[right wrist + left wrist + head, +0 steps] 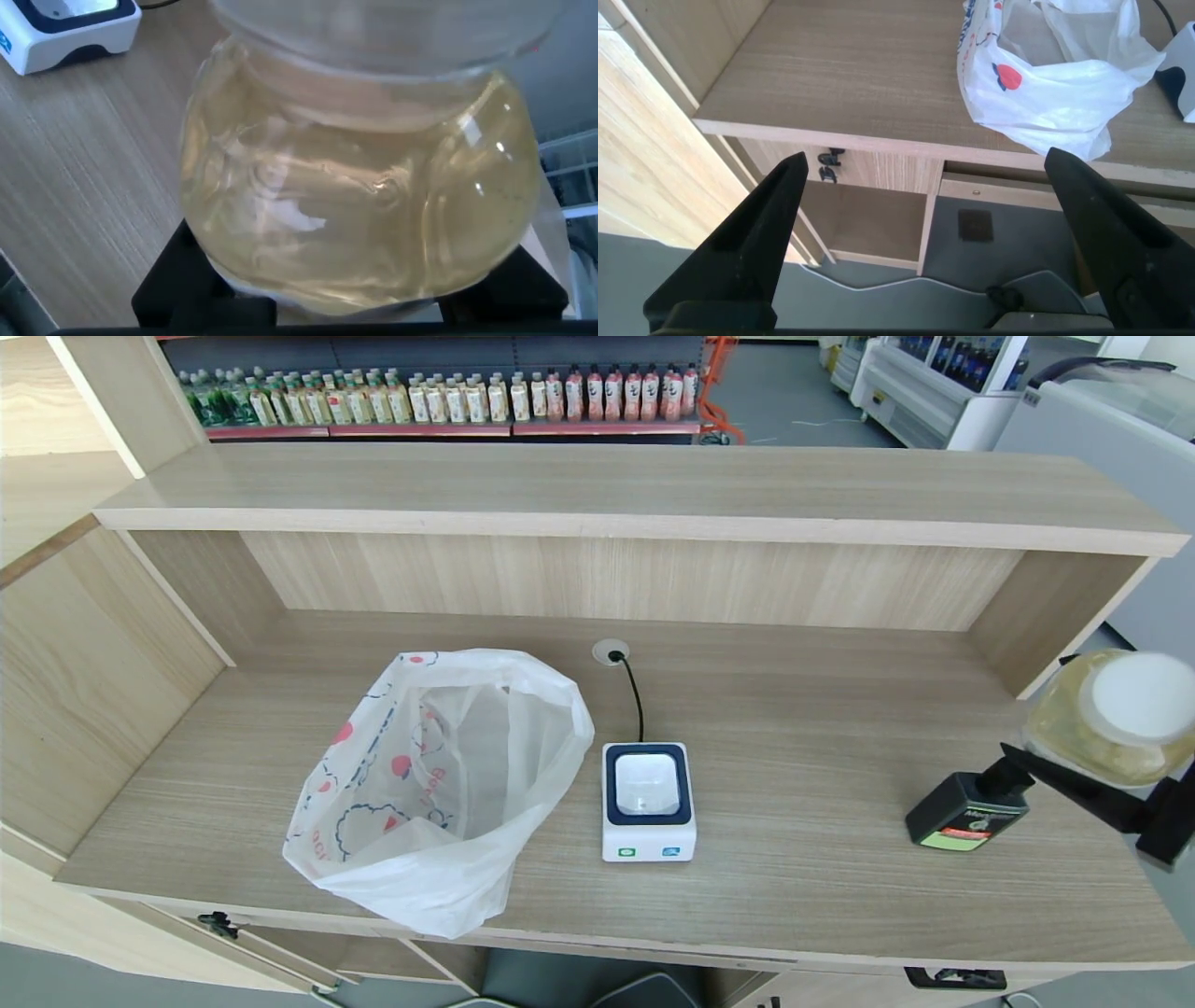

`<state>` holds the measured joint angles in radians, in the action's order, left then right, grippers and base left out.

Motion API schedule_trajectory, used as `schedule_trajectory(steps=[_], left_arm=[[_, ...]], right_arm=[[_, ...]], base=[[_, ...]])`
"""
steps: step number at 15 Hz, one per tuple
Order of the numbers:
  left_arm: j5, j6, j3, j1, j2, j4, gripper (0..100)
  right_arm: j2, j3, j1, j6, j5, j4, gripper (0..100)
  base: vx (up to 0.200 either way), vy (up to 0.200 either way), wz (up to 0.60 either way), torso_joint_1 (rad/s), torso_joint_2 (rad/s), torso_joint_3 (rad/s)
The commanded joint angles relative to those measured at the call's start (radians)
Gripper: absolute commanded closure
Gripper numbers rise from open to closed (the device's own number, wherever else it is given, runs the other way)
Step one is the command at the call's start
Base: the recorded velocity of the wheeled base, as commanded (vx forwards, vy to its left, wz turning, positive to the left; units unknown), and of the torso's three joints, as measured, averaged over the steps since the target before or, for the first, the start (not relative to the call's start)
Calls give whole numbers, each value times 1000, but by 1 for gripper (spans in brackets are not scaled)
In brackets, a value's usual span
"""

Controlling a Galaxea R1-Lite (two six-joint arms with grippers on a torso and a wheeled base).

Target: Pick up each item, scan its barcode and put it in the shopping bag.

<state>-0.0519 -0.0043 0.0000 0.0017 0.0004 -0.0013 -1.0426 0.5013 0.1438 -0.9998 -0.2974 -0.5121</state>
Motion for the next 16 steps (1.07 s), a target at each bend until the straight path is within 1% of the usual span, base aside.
schedule_trajectory(steps=[1, 3, 5, 7, 13, 15, 16], left_arm=[[0, 0, 0, 0, 0, 0, 0], [0, 0, 0, 0, 0, 0, 0], [0, 0, 0, 0, 0, 0, 0], [0, 0, 0, 0, 0, 0, 0], [0, 0, 0, 0, 0, 0, 0], [0, 1, 0, 0, 0, 0, 0], [0, 0, 0, 0, 0, 0, 0]], right_arm=[[-40, 23, 0, 10, 0, 0, 100], [-97, 74, 0, 44, -2, -16, 100], [-177, 120, 0, 47, -2, -72, 100], [-220, 129, 2, 49, -5, -117, 100], [-257, 135, 3, 49, -6, -121, 100], [-266, 145, 5, 50, -8, -149, 100], [-274, 145, 19, 63, -8, -170, 100]], base=[[0, 0, 0, 0, 0, 0], [0, 0, 0, 0, 0, 0], [0, 0, 0, 0, 0, 0], [0, 0, 0, 0, 0, 0], [0, 0, 0, 0, 0, 0], [0, 0, 0, 0, 0, 0], [0, 200, 0, 2, 2, 2]])
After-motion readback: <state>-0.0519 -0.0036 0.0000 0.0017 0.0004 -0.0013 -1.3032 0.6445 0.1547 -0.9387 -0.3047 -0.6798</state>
